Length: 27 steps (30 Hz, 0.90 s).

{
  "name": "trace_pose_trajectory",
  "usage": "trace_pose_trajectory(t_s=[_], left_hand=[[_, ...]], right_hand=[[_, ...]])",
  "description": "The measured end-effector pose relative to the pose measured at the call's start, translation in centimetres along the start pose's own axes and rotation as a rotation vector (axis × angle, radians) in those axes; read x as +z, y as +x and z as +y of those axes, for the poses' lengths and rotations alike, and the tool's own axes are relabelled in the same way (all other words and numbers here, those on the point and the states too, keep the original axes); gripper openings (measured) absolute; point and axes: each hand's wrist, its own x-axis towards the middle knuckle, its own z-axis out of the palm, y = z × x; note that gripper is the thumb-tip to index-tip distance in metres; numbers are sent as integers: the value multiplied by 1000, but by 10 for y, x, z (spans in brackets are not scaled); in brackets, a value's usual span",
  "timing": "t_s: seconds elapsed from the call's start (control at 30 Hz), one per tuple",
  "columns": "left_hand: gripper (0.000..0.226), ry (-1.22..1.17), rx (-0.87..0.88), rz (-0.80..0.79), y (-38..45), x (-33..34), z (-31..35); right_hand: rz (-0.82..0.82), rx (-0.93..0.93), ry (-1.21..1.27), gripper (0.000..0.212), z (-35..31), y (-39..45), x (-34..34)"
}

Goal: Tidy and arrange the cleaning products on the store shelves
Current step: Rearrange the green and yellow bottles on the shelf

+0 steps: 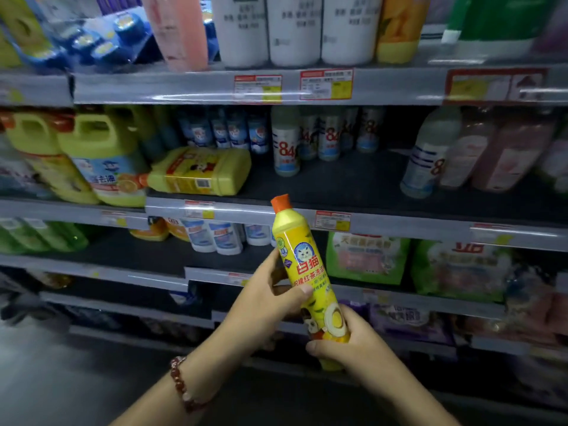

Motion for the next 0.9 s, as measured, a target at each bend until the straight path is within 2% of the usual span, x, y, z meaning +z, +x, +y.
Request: trace_pose_trajectory(t_s=[0.17,0.27,0.4,0.53,0.6,0.7,0.83,0.9], left_hand=[[47,-4,80,-1,-16,-71,2],[47,9,80,31,-23,-124,1],[44,33,142,128,-34,-199,-3],[47,-16,159,163,-36,-261,-8],[51,1,196,162,-37,-289,0],[68,49,274,163,-38,-328,20],[59,58,375,164,-33,-373,54],[64,44,435,180,-32,-389,67]], right_hand=[[-59,-29,-7,58,-37,12,58],[-17,-59,-67,58,-59,24,101],[71,-212,-199,50,-97,41,158],[171,-395,-329,52,-140,55,200],[187,-473,-329,53,-161,61,221],[210,-563,-282,54,-190,68,253],[181,-622,-206,47,-227,75,287],[161,-635,-175,41,-244,81,299]])
